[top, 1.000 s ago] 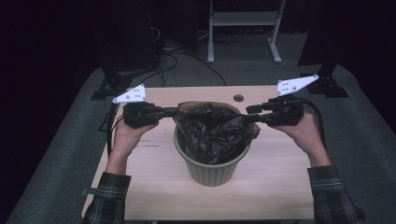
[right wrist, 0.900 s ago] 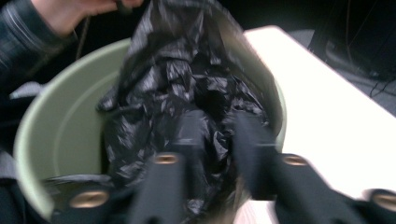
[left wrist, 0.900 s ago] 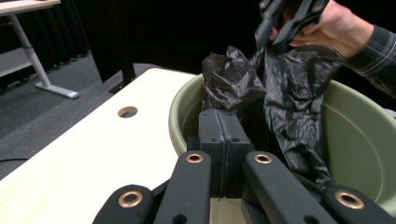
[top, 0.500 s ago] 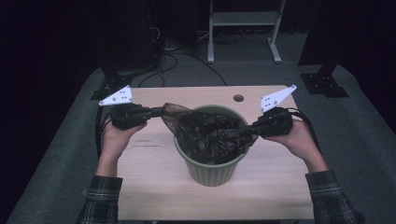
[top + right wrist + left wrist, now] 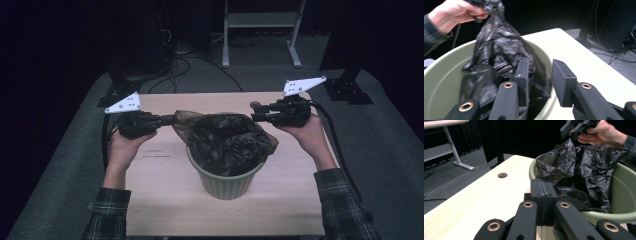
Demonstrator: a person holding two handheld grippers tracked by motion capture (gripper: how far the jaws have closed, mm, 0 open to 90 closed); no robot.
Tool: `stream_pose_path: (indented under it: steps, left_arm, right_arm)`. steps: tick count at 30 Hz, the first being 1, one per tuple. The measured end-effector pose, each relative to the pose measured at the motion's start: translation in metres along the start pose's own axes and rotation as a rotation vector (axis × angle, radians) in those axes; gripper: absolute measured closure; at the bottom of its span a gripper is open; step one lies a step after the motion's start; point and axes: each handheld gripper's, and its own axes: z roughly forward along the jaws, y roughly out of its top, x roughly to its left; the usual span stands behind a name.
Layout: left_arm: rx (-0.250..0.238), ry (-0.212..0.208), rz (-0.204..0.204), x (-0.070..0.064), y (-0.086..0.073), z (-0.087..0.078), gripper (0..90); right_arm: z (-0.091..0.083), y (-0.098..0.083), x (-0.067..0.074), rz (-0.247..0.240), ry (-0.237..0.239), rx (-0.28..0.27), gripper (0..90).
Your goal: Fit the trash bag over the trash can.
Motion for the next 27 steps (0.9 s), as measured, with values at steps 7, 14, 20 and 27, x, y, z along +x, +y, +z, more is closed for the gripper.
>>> stream_pose_path:
  steps: [7,14,20,27]
  left_arm:
    - [-0.001,-0.009,0.003,0.000,0.000,0.001,89.6]
    - [-0.003,-0.022,-0.003,0.000,-0.001,0.004,89.6]
    - [0.003,-0.029,-0.015,0.003,-0.002,0.012,89.6]
    - [0.041,-0.039,-0.046,0.013,-0.011,0.038,89.6]
  right_arm:
    - [0.027,0.000,-0.012,0.022,0.007,0.039,68.7]
    - [0.037,-0.003,-0.016,0.030,0.047,0.066,88.6]
    - [0.027,0.000,-0.019,0.041,0.002,0.031,90.0]
    - [0.018,-0.001,-0.026,0.061,-0.088,0.025,90.0]
